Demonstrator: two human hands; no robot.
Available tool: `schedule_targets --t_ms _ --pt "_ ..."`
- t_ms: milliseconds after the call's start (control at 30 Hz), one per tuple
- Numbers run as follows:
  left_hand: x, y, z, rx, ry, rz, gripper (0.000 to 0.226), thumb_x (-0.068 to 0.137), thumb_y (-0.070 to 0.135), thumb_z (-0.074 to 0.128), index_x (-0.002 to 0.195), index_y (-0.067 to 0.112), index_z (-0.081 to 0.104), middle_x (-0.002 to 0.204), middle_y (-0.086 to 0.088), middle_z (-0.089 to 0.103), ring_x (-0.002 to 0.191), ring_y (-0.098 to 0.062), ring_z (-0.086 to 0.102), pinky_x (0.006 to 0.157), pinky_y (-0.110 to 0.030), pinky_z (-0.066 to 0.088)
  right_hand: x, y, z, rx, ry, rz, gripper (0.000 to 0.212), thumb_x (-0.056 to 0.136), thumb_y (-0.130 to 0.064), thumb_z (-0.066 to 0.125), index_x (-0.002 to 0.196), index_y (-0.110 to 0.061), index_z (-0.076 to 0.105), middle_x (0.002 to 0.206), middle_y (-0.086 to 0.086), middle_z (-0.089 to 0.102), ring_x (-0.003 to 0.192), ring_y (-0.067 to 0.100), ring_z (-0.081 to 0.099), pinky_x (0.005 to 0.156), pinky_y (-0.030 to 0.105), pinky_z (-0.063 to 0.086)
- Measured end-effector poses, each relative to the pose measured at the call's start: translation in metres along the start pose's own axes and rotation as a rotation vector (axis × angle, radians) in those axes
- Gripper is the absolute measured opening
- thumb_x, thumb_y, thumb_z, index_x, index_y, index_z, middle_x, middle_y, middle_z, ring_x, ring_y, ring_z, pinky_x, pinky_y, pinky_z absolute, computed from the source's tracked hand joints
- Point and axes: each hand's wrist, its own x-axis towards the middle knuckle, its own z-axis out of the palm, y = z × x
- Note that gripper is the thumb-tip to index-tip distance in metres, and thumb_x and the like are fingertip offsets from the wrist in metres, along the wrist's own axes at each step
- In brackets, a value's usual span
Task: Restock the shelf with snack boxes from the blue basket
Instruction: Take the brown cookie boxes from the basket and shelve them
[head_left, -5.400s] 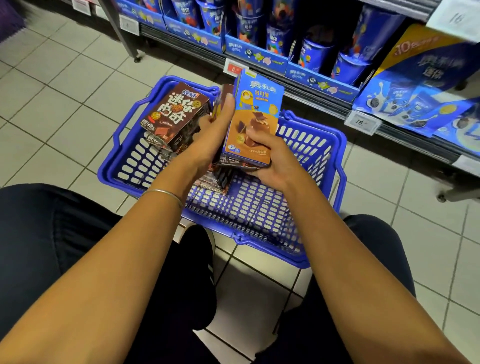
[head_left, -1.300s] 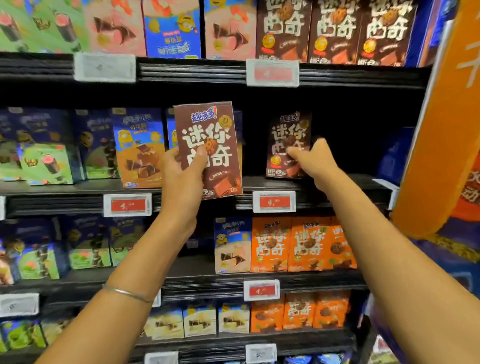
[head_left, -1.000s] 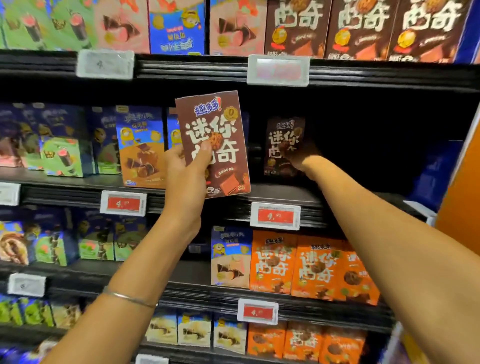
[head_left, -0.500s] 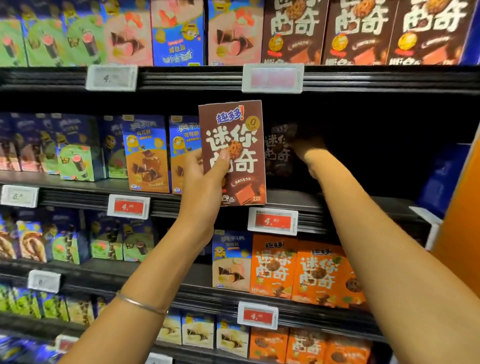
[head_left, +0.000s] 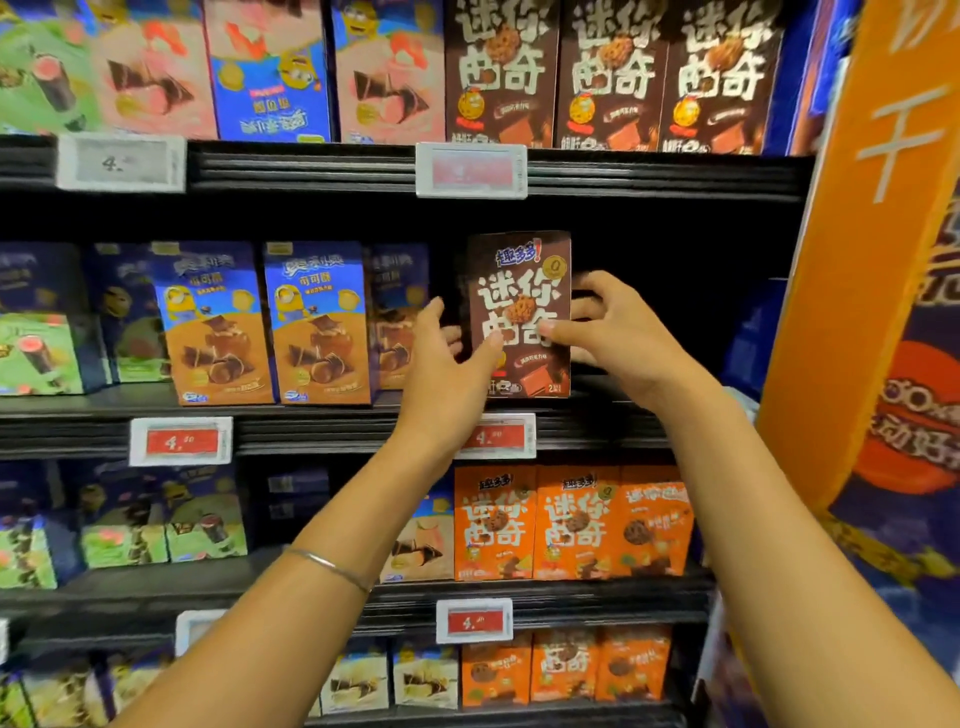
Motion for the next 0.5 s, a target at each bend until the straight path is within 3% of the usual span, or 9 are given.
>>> schedule_targets --t_ms 67,133,167,233,300,367,433,500 --pt "0.004 -0.003 -0.001 0.064 -0.005 -0.016 0.074 0.103 0.035 0.067 0.164 0.025 0.027 0.153 -0.002 0.048 0.136 -0.015 0.051 0.105 -0.035 0.051 0.017 0.009 -0.002 -0.032 0.115 0.055 0.037 0.083 -0.021 0.083 0.099 -0.034 0.052 0.094 -0.006 0.072 0.077 -0.007 0.071 0.054 0.016 0.057" --pt "0.009 -0.006 -0.002 0.138 -0.046 -0.023 0.069 0.102 0.036 0.067 0.161 0.025 0.033 0.157 -0.003 0.047 0.138 -0.017 0.051 0.107 -0.034 0.046 0.038 0.025 -0.003 -0.094 0.213 0.114 0.034 0.084 -0.013 0.08 0.09 -0.028 0.051 0.095 -0.002 0.068 0.066 0.002 0.071 0.045 0.012 0.05" --pt "0.013 -0.007 -0.001 0.187 -0.074 -0.018 0.068 0.103 0.037 0.066 0.161 0.024 0.034 0.159 -0.005 0.046 0.14 -0.019 0.05 0.109 -0.036 0.045 0.049 0.035 -0.003 -0.111 0.248 0.152 0.029 0.085 -0.009 0.076 0.09 -0.024 0.053 0.098 0.003 0.069 0.067 0.007 0.069 0.047 0.016 0.052" --pt "0.024 -0.005 0.006 0.316 -0.131 0.004 0.067 0.104 0.037 0.064 0.161 0.023 0.033 0.162 -0.006 0.043 0.145 -0.024 0.047 0.11 -0.038 0.043 0.066 0.052 -0.006 -0.161 0.298 0.196 0.023 0.088 -0.006 0.07 0.107 -0.016 0.061 0.115 0.013 0.069 0.086 0.019 0.067 0.065 0.028 0.057" --pt "0.039 0.0 0.018 0.485 -0.17 0.035 0.063 0.104 0.036 0.062 0.158 0.019 0.034 0.161 -0.008 0.043 0.144 -0.029 0.047 0.102 -0.036 0.04 0.083 0.066 -0.011 -0.232 0.309 0.179 0.045 0.09 -0.011 0.071 0.133 -0.011 0.056 0.128 0.015 0.065 0.108 0.029 0.065 0.085 0.039 0.057" --pt "0.058 0.004 0.032 0.642 -0.158 0.063 0.054 0.104 0.033 0.062 0.149 0.013 0.042 0.151 -0.015 0.05 0.135 -0.035 0.052 0.092 -0.034 0.039 0.097 0.071 -0.015 -0.318 0.313 0.173 0.054 0.091 -0.019 0.073 0.141 -0.011 0.052 0.138 0.015 0.06 0.123 0.033 0.059 0.1 0.045 0.053" --pt "0.08 0.007 0.045 0.803 -0.158 0.093 0.048 0.102 0.031 0.063 0.141 0.009 0.049 0.138 -0.019 0.058 0.123 -0.039 0.059 0.087 -0.036 0.045 0.111 0.077 -0.016 -0.338 0.333 0.203 0.051 0.093 -0.025 0.071 0.14 -0.015 0.054 0.14 0.013 0.059 0.125 0.033 0.059 0.1 0.043 0.052" --pt "0.102 0.007 0.058 0.998 -0.202 0.109 0.056 0.098 0.029 0.065 0.148 0.011 0.046 0.141 -0.019 0.057 0.122 -0.04 0.058 0.091 -0.04 0.048 0.122 0.081 -0.017 -0.341 0.34 0.238 0.047 0.094 -0.027 0.068 0.138 -0.017 0.056 0.138 0.012 0.061 0.123 0.034 0.06 0.091 0.037 0.053"
